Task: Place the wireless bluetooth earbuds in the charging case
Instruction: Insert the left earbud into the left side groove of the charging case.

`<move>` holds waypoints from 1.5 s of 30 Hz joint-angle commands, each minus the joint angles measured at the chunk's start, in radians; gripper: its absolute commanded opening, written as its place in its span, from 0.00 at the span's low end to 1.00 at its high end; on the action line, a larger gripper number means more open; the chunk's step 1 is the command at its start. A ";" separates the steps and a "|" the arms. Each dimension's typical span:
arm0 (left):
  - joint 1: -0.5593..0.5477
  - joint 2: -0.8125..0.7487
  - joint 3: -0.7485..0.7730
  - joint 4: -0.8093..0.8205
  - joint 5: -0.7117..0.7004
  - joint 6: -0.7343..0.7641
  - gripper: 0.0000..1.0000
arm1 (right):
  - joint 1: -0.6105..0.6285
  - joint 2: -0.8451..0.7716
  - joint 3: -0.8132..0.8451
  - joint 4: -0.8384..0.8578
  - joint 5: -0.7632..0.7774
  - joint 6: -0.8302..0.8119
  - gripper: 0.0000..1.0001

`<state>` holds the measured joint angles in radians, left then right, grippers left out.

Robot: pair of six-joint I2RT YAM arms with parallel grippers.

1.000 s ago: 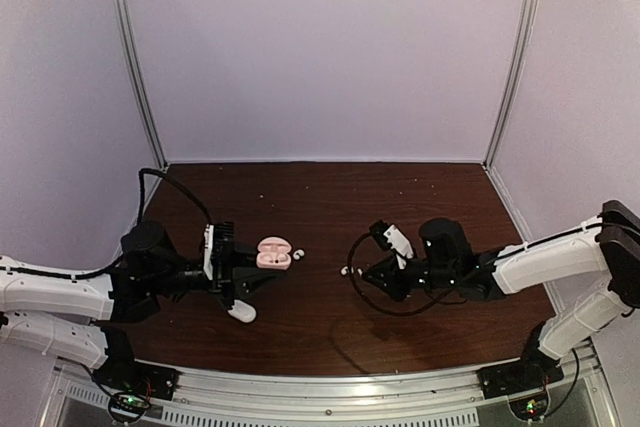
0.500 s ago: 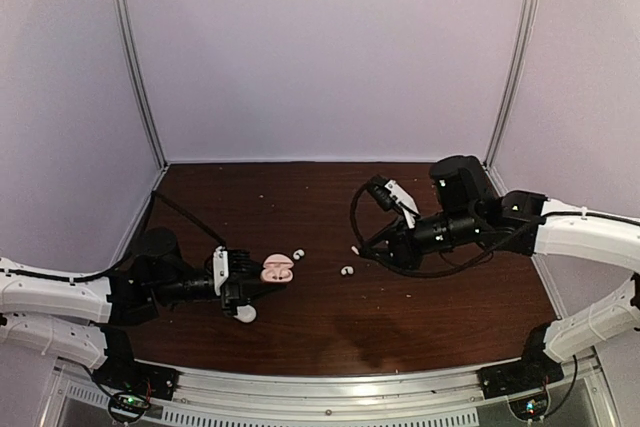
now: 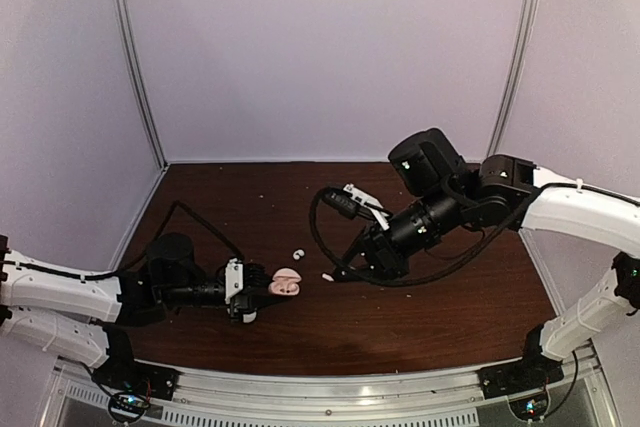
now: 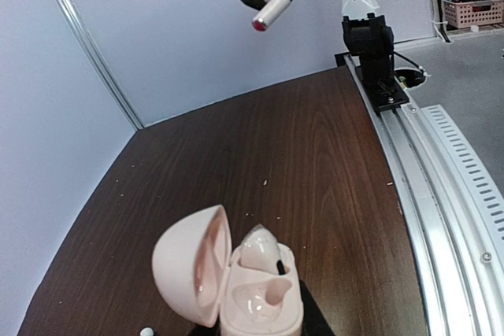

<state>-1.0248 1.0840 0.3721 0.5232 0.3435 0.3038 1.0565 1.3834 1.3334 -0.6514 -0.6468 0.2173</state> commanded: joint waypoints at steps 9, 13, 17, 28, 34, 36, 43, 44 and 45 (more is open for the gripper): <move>-0.004 0.152 0.123 0.030 0.350 -0.113 0.00 | 0.068 0.120 0.166 -0.275 -0.016 -0.142 0.14; -0.003 0.202 0.164 -0.007 0.396 -0.114 0.00 | 0.075 0.154 0.220 -0.315 -0.015 -0.151 0.14; -0.004 0.218 0.177 -0.010 0.373 -0.113 0.00 | 0.091 0.181 0.248 -0.324 -0.014 -0.130 0.14; -0.017 0.152 0.131 0.039 0.152 -0.063 0.00 | 0.097 0.206 0.244 -0.233 -0.029 0.022 0.17; -0.050 0.113 0.082 0.122 -0.012 -0.037 0.00 | 0.090 0.172 0.212 -0.122 0.010 0.138 0.17; -0.051 0.100 0.062 0.166 -0.047 -0.037 0.00 | 0.085 0.154 0.195 -0.073 0.019 0.184 0.17; -0.071 0.080 0.007 0.330 -0.212 -0.017 0.00 | 0.058 0.093 0.121 0.092 0.036 0.328 0.17; -0.074 0.085 0.001 0.353 -0.238 -0.006 0.00 | 0.055 0.086 0.115 0.108 0.040 0.345 0.17; -0.076 0.091 -0.003 0.377 -0.268 0.002 0.00 | 0.053 0.083 0.110 0.121 0.040 0.359 0.17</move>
<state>-1.0870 1.1809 0.3923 0.7166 0.2203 0.2642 1.1233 1.5124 1.4719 -0.6571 -0.6315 0.4709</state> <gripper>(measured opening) 0.222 0.170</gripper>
